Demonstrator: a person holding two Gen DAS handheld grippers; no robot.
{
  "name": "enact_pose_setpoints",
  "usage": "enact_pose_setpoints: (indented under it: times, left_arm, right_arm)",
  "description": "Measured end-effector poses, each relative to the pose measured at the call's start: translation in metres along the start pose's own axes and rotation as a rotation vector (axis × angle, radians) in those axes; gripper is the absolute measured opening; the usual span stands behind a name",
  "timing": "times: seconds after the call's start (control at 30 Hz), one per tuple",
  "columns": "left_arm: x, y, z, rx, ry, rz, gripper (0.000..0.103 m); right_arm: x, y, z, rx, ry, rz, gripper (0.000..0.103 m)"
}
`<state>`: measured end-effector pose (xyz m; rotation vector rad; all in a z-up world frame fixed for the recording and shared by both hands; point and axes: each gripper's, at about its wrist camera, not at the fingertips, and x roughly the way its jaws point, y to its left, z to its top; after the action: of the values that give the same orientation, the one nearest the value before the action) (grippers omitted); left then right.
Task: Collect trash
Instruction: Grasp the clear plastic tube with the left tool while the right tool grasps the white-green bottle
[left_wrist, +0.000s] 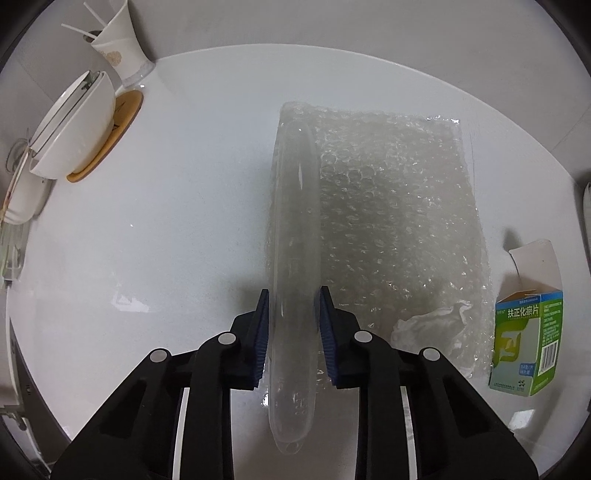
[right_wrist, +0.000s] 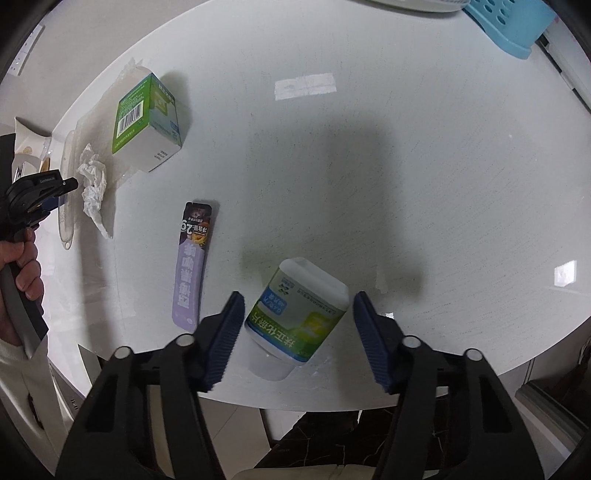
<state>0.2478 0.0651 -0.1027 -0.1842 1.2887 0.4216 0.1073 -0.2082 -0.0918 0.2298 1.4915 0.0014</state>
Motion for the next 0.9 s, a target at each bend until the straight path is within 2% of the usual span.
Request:
enact_pose_setpoints:
  times: [0.17, 0.4, 0.67, 0.77, 0.9]
  left_arm:
    - [-0.011, 0.006, -0.010, -0.007, -0.019, -0.031, 0.024]
    - [-0.020, 0.013, -0.015, -0.013, -0.054, -0.090, 0.024]
    - [-0.016, 0.022, -0.017, -0.033, -0.044, -0.069, 0.026]
    - [-0.015, 0.024, -0.016, -0.034, -0.038, -0.057, 0.035]
    - [-0.015, 0.024, -0.017, -0.037, -0.034, -0.055, 0.035]
  right_arm:
    - [-0.003, 0.002, -0.002, -0.025, -0.023, -0.011, 0.045]
    - [-0.008, 0.000, -0.004, -0.047, -0.052, -0.024, 0.043]
    - [-0.013, -0.005, -0.005, -0.066, -0.058, -0.033, 0.043]
    - [-0.014, -0.005, -0.006, -0.072, -0.058, -0.030, 0.043]
    - [-0.014, -0.003, -0.007, -0.080, -0.062, -0.028, 0.043]
